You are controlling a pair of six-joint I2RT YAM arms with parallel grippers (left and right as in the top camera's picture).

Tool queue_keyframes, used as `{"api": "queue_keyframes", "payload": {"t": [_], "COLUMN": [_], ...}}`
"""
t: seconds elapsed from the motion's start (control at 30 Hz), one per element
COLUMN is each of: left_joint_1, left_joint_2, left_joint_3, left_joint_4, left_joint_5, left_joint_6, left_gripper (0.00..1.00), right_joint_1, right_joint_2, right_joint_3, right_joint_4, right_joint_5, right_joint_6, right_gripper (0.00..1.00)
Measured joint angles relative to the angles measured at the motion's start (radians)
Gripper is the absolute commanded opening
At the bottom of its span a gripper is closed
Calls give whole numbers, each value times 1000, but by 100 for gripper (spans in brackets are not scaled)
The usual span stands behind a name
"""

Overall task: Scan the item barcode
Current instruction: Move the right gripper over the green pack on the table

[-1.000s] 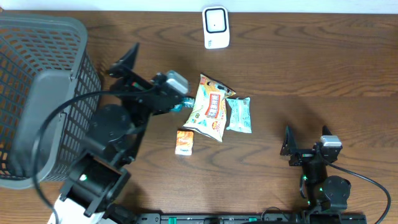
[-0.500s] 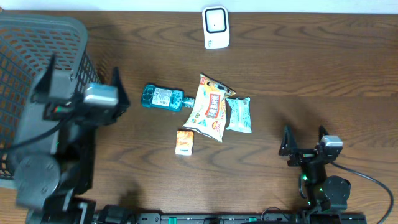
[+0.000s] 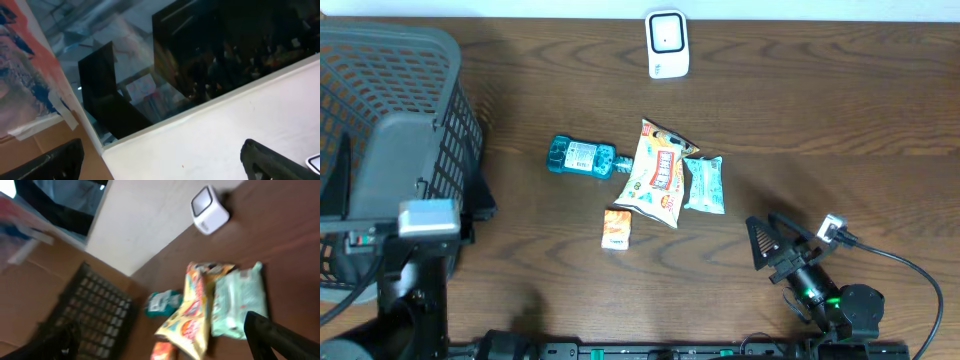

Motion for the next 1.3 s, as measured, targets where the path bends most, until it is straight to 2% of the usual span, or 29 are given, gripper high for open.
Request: {"api": "queue_keyframes", "payload": {"t": [0.37, 0.47, 0.57, 0.67, 0.83, 0.97, 1.13, 1.3], "left_joint_1": [0, 0, 0, 0, 0, 0, 0, 0], "left_joint_2": [-170, -206, -224, -226, -226, -226, -226, -226], "left_joint_3": [0, 0, 3, 3, 3, 3, 5, 6], "left_joint_4": [0, -1, 1, 1, 21, 63, 108, 113], "left_joint_5": [0, 0, 0, 0, 0, 1, 7, 14], "left_joint_6": [0, -1, -3, -3, -21, -58, -98, -197], "left_gripper": [100, 100, 100, 100, 100, 100, 100, 100], "right_joint_1": [0, 0, 0, 0, 0, 0, 0, 26], "right_joint_2": [0, 1, -1, -1, 23, 113, 326, 563], "right_joint_3": [0, -1, 6, 36, 193, 417, 698, 871], "right_joint_4": [24, 160, 402, 452, 266, 20, -324, -531], "right_joint_5": [-100, -134, -190, -229, -253, -254, -217, -127], "right_joint_6": [121, 162, 187, 209, 159, 20, -214, -392], "right_gripper": [99, 99, 99, 99, 99, 99, 99, 99]}}
